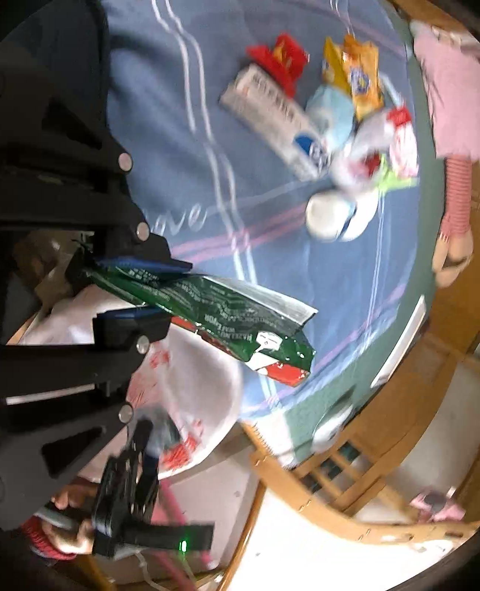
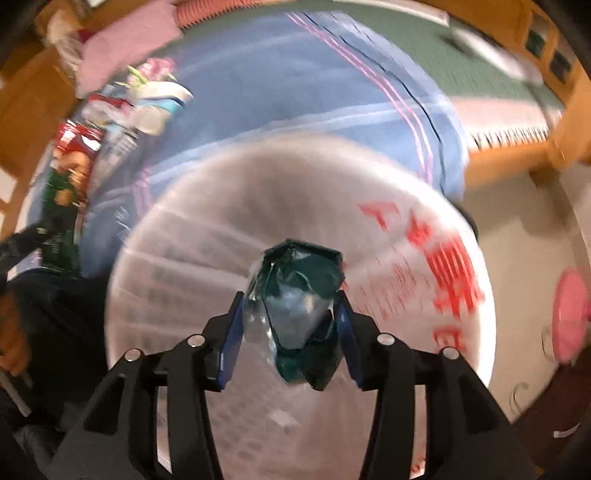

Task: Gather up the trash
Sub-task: 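Carry the bag and wrapper to the white basket and open both grippers, then grasp the white-and-blue paper cup with the right gripper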

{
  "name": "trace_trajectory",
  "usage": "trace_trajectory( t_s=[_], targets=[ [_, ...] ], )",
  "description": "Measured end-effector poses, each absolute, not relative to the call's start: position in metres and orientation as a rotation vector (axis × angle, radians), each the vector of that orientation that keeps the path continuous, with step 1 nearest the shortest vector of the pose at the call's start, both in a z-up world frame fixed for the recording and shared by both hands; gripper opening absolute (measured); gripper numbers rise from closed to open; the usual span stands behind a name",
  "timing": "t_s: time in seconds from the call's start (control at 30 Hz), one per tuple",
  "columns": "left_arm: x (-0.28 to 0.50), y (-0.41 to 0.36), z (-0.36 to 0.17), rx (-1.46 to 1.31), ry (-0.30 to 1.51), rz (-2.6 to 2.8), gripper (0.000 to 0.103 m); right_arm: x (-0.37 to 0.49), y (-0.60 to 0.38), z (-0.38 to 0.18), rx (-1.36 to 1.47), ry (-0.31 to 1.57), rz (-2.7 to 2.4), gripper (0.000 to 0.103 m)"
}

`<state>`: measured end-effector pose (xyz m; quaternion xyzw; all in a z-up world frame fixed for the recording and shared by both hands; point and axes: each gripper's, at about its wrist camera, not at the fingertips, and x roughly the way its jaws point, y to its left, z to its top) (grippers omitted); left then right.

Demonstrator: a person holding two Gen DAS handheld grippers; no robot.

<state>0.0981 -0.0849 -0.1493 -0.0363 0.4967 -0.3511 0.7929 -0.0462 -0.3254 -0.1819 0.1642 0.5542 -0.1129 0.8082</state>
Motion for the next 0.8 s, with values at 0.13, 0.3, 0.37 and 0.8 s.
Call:
trace_trajectory(
  t_s=[0.13, 0.3, 0.37, 0.8],
  targets=[
    [0.086, -0.097, -0.154, -0.085, 1.082, -0.844, 0.018, -0.065, -0.347, -0.156, 0.450, 1.042, -0.297, 0.055],
    [0.062, -0.130, -0.161, 0.039, 1.087, -0.979, 0.032, -0.081, -0.375, -0.113, 0.547, 0.820, -0.358, 0.058],
    [0.053, -0.140, -0.163, 0.108, 1.069, -0.982, 0.064, -0.080, -0.377, -0.103, 0.559, 0.773, -0.352, 0.060],
    [0.146, -0.073, -0.129, 0.280, 0.815, -0.336, 0.091, -0.003, -0.331, -0.096, 0.493, 0.779, -0.219, 0.067]
  ],
)
